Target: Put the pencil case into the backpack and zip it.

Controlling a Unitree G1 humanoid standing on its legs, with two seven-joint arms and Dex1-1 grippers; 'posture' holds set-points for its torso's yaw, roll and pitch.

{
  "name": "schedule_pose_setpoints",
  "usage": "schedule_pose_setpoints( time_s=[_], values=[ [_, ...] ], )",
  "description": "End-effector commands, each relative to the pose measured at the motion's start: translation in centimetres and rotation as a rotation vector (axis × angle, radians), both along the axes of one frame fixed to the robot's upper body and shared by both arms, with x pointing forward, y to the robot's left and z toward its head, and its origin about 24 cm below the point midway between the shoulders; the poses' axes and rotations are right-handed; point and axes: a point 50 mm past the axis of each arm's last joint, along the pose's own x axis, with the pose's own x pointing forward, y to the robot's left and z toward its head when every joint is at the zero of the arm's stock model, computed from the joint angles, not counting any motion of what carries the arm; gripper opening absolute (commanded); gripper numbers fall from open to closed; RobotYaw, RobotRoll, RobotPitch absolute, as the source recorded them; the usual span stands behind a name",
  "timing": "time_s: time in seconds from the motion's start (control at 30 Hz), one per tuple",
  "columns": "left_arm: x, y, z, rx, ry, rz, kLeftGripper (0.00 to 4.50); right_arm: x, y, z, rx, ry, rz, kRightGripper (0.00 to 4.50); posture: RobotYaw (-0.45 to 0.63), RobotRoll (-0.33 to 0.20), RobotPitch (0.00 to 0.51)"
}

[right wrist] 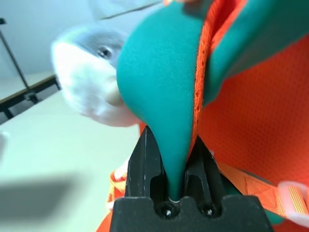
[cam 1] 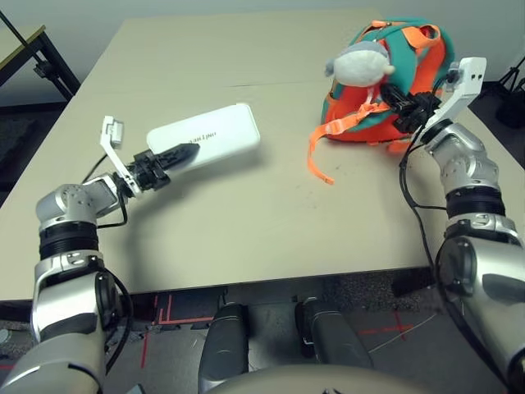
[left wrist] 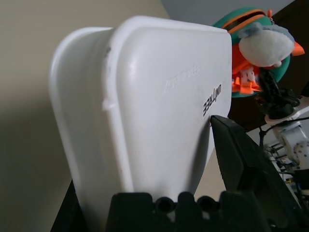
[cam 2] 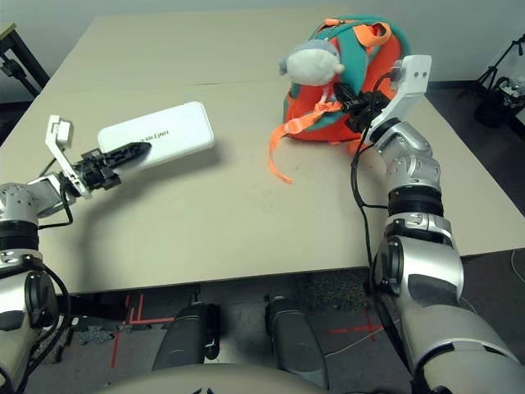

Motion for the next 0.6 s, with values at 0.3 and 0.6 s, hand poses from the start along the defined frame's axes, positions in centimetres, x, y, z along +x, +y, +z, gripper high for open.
schedule_pose_setpoints(
  time_s=[0.3, 0.6],
  values=[
    [0.7, 1.5, 1.8, 0.017, -0.074, 0.045, 3.13, -6.0, 4.0, 4.2, 0.097, -0.128, 0.183, 0.11, -0.13, 0.0, 0.098],
    [1.4, 1.2, 3.8, 0.155, -0.179, 0.012, 3.13, -9.2, 6.6, 1.5, 0.066, -0.001, 0.264, 0.11, -0.17, 0.0, 0.12]
  ],
)
